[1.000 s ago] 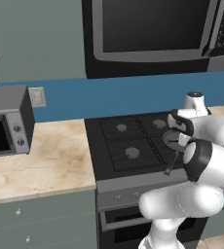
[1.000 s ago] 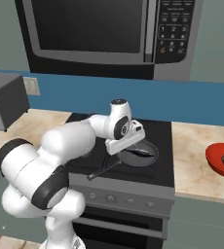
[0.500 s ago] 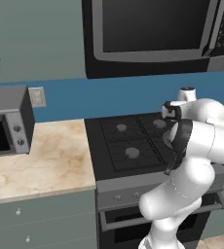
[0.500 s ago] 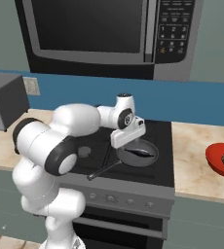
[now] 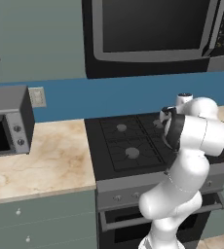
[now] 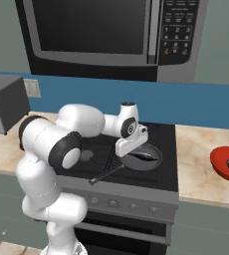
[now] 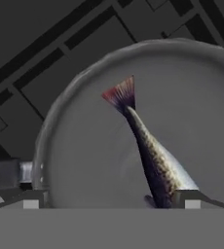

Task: Place the fish on the plate and place the potato on the same plate.

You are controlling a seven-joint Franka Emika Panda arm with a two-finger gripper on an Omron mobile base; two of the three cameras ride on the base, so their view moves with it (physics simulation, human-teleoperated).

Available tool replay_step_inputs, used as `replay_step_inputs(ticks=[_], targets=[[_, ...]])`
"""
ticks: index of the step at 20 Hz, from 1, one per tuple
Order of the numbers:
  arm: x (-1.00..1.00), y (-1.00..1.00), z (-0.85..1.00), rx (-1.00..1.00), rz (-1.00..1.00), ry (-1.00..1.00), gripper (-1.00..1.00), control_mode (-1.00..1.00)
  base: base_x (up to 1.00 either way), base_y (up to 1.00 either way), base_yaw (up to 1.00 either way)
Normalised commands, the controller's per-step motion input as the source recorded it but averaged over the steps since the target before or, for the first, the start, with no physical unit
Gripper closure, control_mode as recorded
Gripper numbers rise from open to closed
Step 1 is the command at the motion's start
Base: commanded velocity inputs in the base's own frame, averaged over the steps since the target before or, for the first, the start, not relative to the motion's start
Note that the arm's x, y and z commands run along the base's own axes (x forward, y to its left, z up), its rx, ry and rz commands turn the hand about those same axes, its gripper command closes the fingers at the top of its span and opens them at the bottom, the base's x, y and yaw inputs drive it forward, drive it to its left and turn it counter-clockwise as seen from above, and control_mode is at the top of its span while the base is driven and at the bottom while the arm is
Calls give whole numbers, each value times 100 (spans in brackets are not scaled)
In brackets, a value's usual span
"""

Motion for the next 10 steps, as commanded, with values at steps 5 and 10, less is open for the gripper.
replay_step_inputs(ticks=[5,10], targets=[[20,0,-20,0,3,0,-100,-100,0,0,0],[0,-4,-18,0,0,2,-100,-100,0,0,0]])
